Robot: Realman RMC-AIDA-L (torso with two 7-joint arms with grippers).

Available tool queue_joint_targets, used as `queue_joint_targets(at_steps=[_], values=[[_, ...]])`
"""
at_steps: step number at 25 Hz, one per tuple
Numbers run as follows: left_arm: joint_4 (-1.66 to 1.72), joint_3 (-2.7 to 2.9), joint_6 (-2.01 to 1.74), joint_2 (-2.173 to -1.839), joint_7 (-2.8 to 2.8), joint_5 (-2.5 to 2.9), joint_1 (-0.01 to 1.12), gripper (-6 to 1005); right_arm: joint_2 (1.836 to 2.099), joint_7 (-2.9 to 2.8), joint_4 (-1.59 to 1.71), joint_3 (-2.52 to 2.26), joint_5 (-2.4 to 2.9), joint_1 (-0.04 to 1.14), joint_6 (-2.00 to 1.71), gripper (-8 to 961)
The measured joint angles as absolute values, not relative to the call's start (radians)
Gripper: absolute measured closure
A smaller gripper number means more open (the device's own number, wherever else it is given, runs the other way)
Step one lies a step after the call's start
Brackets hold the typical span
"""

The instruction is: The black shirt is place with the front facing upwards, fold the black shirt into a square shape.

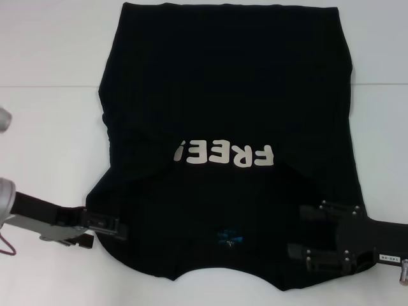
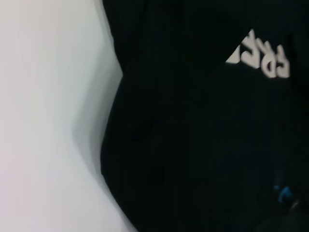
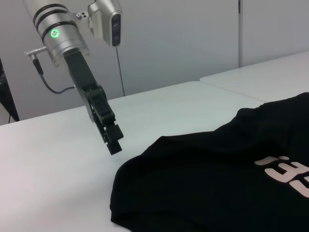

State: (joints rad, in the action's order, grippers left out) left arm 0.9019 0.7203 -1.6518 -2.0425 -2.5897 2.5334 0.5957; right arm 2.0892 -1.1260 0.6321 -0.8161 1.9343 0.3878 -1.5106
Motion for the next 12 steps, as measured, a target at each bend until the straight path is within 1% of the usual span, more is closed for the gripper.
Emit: queue_joint_targets(at_steps=[4, 12], values=[[0.942, 0.722, -1.635, -2.071, -2.61, 2.565, 0.607, 62, 2.089, -1.129, 0.632, -0.816, 1.934, 0.385, -1.511, 113], [0.949, 0.754, -1.595, -2.083, -2.632, 2.575, 0.615, 63, 2.089, -1.133, 0.632, -0.816, 1.933, 0.384, -1.511, 112]])
